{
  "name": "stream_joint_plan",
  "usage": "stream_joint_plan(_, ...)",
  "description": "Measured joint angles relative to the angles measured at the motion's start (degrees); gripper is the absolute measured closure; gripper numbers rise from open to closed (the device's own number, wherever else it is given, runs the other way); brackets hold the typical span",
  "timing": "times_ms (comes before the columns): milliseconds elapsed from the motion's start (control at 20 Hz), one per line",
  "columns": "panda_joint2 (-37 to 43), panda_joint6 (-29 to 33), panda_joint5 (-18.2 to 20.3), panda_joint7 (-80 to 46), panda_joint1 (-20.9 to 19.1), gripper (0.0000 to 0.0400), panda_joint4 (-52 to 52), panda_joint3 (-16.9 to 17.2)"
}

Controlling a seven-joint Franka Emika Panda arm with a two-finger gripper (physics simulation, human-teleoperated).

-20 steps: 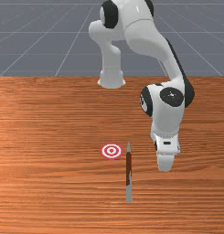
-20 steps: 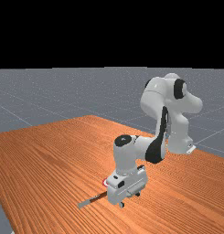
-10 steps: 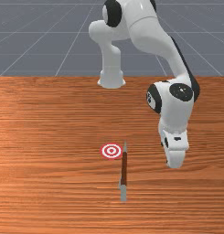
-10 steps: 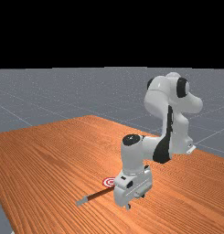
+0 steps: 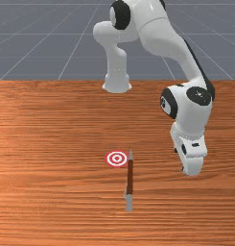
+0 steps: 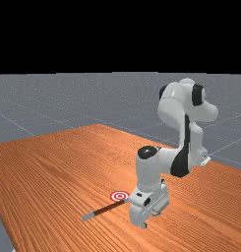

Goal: Pick up the pen and put it to the marker

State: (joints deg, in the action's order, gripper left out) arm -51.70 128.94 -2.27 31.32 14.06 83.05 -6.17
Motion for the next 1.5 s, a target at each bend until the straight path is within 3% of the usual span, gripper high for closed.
stream_joint_plan(250,2.71,2.17,0.55,3.12,-4.43,0.0,4.99,0.96)
stream_joint_plan(350,-3.56,-3.78,-0.43,7.05,-4.63,0.0,-7.05,0.78)
stream_joint_plan(400,-9.71,-9.35,-0.78,9.27,-4.38,0.0,-18.87,0.81)
stream_joint_plan(500,-9.66,-8.81,0.43,4.23,-4.38,0.0,-18.37,1.46)
stream_joint_plan(550,-12.56,-11.61,-0.18,6.91,-4.32,0.0,-24.03,1.23)
stream_joint_plan(700,-9.1,-5.22,0.08,6.66,-5.95,0.0,-16.62,1.72)
stream_joint_plan(750,-9.88,-8.92,-0.11,10.31,-7.32,0.0,-18.69,1.34)
stream_joint_plan(800,-7.46,-3.72,0.19,10.14,-8.77,0.0,-13.57,1.82)
stream_joint_plan(850,-8.34,-7.52,0.03,13.44,-10.47,0.0,-15.85,1.73)
stream_joint_plan(900,-6.69,-3.83,0.33,13.7,-12.04,0.0,-12.37,2.17)
stream_joint_plan(1000,-4.42,-3.61,0.82,13.71,-14.08,0.0,-8.45,2.86)
stream_joint_plan(1150,1.69,0.94,0.53,14.62,-14.67,0.0,3.02,2.72)
stream_joint_plan(1500,2.25,2.55,0.83,12.99,-14.09,0.0001,4.67,2.77)
